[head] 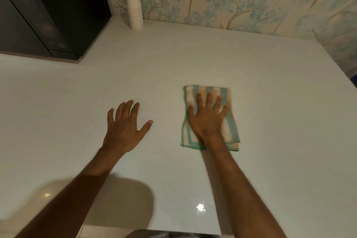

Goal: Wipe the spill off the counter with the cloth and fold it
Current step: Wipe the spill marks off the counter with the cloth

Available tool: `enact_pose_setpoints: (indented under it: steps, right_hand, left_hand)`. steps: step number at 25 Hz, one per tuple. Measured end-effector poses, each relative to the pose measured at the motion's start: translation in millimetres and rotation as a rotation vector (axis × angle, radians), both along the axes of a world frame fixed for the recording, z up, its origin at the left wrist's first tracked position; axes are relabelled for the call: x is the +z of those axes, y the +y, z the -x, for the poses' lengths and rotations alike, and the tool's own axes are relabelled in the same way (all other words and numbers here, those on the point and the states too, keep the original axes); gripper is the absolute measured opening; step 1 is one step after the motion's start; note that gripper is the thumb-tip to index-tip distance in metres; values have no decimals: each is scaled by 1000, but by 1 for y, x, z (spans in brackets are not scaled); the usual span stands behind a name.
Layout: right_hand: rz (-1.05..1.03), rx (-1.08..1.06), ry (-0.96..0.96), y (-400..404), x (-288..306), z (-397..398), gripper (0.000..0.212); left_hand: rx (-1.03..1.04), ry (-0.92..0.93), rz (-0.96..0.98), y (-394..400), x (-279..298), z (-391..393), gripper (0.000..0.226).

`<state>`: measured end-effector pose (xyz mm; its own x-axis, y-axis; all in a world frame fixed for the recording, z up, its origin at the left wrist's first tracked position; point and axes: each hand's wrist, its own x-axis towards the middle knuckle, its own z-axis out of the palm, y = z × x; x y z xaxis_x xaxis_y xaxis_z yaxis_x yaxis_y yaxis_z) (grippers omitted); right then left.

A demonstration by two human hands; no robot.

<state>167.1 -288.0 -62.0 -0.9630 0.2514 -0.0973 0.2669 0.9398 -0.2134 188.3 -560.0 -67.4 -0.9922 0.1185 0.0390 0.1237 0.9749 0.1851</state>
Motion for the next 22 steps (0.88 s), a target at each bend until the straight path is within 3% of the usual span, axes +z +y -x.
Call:
enact_pose_setpoints:
  steps: [4,8,14,22]
  right_hand:
    - [23,313,44,-66,1,-71,68]
    - [23,477,103,-42,2,-140,64]
    - [-7,262,101,66,7,-163,64]
    - [-66,-51,54,205,8,-70,71]
  left_hand:
    - [23,17,-79,2,4,-4,83]
    - [52,-14,-117,6,9,-5,84]
    - [-130,40,-88,82,14,10,79]
    - [-240,-21,-34,169,2,59,85]
